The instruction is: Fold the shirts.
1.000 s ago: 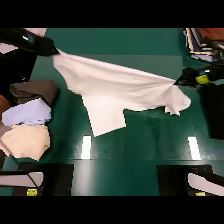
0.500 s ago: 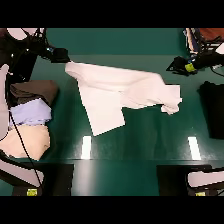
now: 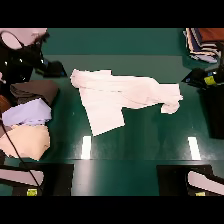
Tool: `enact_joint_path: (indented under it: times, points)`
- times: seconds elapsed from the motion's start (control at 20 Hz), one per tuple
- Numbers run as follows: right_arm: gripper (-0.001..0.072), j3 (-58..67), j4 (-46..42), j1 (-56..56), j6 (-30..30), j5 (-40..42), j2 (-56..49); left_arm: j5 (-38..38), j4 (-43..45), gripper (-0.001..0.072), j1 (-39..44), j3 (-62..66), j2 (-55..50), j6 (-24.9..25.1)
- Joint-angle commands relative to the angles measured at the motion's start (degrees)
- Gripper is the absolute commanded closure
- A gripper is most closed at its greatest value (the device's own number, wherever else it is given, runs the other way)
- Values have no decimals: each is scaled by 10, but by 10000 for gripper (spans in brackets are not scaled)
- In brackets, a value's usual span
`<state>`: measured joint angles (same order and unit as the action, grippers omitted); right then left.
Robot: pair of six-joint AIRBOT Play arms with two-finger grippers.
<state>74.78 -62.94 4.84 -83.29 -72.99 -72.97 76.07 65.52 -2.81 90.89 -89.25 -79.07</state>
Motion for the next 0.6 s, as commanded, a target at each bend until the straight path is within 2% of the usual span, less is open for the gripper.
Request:
enact_joint_path:
  times: [0.0, 0.15, 0.2, 0.25, 0.4, 0.55]
  points:
    - [271, -84, 4, 9, 2, 23, 76, -55, -22, 206, 9, -176, 66, -6]
    - [272, -99, 4, 9, 2, 17, 97, -118, -59, 207, 24, -295, 82, -5]
    - [271, -99, 4, 9, 2, 16, 97, -120, -60, 207, 25, -297, 82, -5]
    - [271, -98, 14, 9, 2, 10, 100, -171, -84, 206, 37, -341, 82, -4]
    - [271, -98, 37, 9, 2, 8, 100, -251, -127, 207, 69, -370, 82, -4]
    - [271, -98, 49, 8, 2, 1, 100, -295, -138, 206, 102, -373, 73, -5]
